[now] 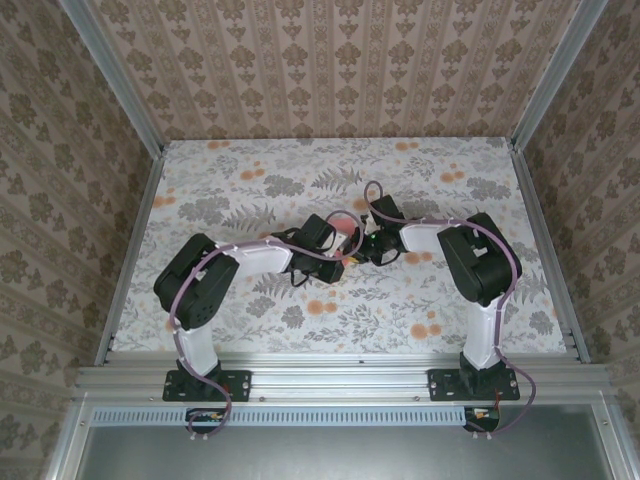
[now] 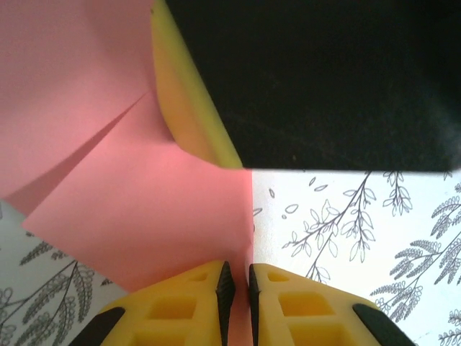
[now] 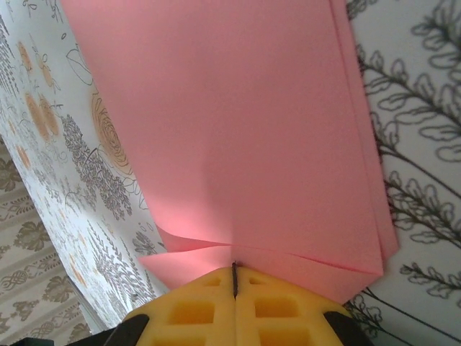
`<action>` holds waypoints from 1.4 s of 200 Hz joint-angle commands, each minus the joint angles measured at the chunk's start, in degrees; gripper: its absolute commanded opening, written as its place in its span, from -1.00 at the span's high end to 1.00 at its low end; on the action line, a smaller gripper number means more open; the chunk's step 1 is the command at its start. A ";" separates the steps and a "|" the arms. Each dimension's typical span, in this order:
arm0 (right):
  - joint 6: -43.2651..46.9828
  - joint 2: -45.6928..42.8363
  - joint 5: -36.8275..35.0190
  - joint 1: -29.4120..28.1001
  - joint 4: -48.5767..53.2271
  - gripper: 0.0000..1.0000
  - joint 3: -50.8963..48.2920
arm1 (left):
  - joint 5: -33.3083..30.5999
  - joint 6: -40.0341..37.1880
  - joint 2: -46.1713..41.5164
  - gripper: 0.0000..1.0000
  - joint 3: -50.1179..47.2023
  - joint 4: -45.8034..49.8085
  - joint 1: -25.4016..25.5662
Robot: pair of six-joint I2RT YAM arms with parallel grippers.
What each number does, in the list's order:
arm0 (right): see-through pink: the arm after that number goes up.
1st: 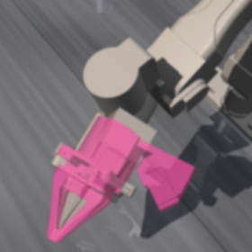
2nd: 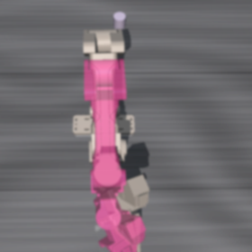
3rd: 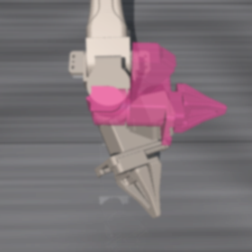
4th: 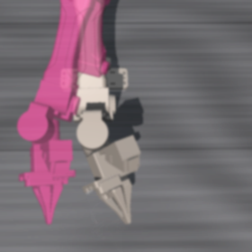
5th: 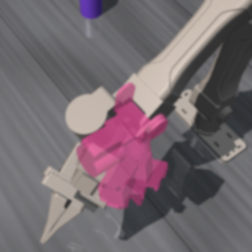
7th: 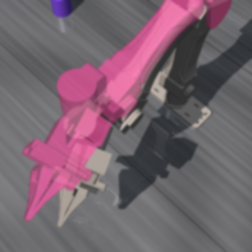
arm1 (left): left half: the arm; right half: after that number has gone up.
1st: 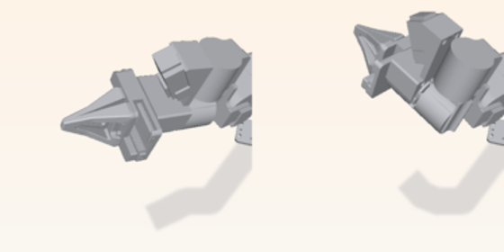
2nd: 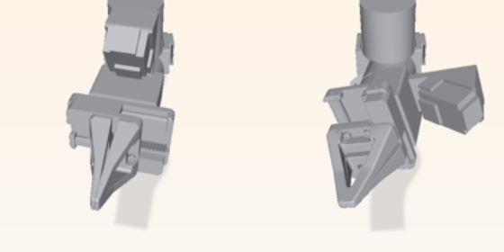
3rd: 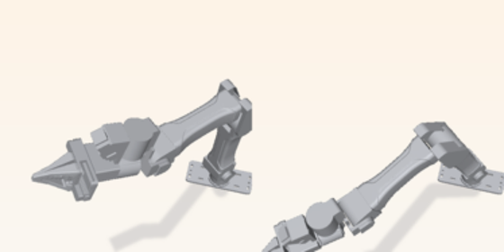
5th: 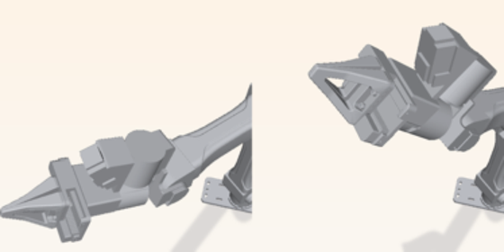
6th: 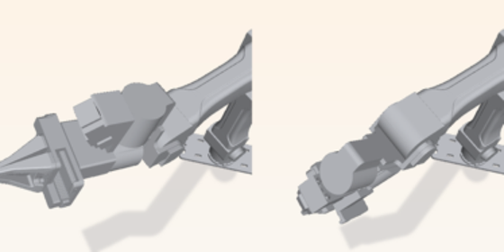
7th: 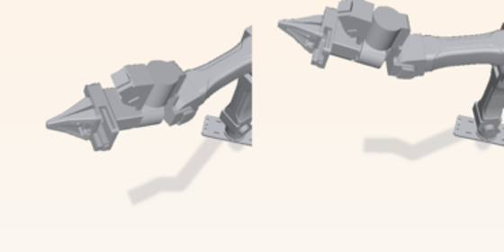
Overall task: Fold a paper plane with a square sheet of paper (pick it up from the middle)
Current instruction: Third fold the triangle at the center of the table.
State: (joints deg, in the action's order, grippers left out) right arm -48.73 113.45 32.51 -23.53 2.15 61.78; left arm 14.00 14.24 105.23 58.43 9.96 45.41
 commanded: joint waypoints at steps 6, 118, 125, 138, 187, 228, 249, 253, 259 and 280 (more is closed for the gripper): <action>1.69 4.53 -7.75 0.54 5.08 0.88 -0.26 | -3.95 -0.16 0.23 0.63 -4.35 12.80 1.39; 4.39 6.08 -8.32 0.84 6.80 0.89 0.23 | -9.54 0.12 -2.61 0.63 -6.42 17.28 4.78; 4.52 6.15 -8.34 0.78 6.83 0.89 0.26 | -9.62 0.25 -2.83 0.63 -6.66 17.39 4.94; 4.83 6.21 -8.18 0.90 7.10 0.89 0.40 | -9.77 0.39 -3.29 0.64 -7.05 17.48 5.06; 5.42 6.19 -7.83 0.91 7.39 0.89 0.45 | -8.30 0.81 -5.82 0.64 -7.35 18.56 5.23; 5.53 6.07 -6.26 0.72 6.55 0.89 0.49 | -6.62 1.85 -10.88 0.58 -4.68 19.92 4.69; 5.68 6.02 -5.54 0.59 6.46 0.89 0.54 | -4.49 2.67 -12.75 0.55 -2.46 19.19 3.69; 5.65 6.06 -5.45 0.52 6.46 0.89 0.54 | -4.11 2.84 -12.98 0.55 -2.05 18.95 3.47; 5.67 6.08 -5.23 0.57 6.35 0.89 0.54 | -3.16 3.12 -13.33 0.55 -1.56 18.49 3.06; 5.71 6.17 -4.53 0.47 6.08 0.89 0.66 | 1.49 4.63 -13.28 0.55 -0.36 15.01 1.69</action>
State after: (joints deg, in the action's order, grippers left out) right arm -43.86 115.07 33.69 -23.42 3.27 63.81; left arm 9.65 16.29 93.45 55.18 26.76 48.64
